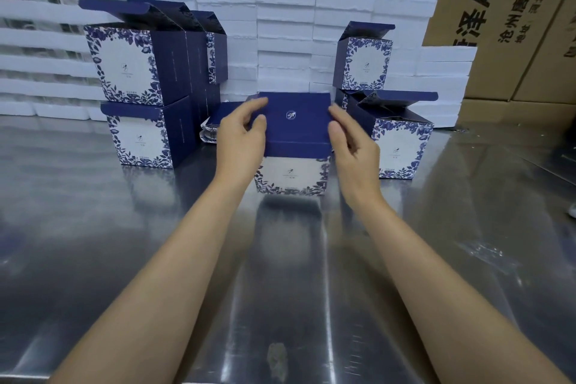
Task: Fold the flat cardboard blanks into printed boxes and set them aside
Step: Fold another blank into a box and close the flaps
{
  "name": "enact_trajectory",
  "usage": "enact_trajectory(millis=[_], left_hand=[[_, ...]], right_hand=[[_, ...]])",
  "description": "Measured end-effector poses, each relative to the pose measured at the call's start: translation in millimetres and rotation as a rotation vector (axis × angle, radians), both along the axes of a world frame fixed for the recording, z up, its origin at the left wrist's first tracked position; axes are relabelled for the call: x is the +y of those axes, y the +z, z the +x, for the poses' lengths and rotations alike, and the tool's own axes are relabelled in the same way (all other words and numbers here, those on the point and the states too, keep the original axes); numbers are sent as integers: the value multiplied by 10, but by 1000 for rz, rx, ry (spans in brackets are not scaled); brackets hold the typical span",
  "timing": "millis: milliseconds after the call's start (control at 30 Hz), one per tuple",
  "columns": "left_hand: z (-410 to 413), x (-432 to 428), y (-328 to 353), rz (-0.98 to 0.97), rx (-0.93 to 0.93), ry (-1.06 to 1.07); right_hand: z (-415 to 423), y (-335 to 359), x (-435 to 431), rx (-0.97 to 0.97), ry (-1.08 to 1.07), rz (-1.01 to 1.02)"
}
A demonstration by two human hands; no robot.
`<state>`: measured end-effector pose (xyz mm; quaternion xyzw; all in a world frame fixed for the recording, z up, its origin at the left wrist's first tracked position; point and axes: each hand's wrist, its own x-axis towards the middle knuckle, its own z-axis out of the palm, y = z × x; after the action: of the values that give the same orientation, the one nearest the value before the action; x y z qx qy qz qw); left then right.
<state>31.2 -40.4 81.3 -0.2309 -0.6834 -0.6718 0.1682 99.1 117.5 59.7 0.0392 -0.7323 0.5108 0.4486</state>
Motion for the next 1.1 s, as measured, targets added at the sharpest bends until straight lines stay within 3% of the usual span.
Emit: enact_trajectory(millis=[167, 367, 433, 567, 733, 867, 1000, 1100], left_hand=[[-40, 28, -235, -113, 30, -62], [32, 97, -368, -177, 330, 148], [99, 197, -403, -321, 395, 298], [217, 416, -455, -574, 284, 353], [70, 498, -411, -636, 211, 365], [-101, 470, -203, -449, 231, 394], [-269, 778, 473, -100, 475, 471], [-424, 1402, 1108, -9, 564, 448]], right_hand=[[-66, -321, 65, -214, 155, -16], [-165, -414, 38, -51, -109, 167], [-197, -436, 25, -13, -156, 194], [-207, -474, 27, -12, -140, 252], [-233, -458, 103, -3, 19, 214], [-321, -441, 120, -109, 23, -35], [-416, -468, 132, -190, 3, 42], [-473, -512, 162, -261, 45, 151]])
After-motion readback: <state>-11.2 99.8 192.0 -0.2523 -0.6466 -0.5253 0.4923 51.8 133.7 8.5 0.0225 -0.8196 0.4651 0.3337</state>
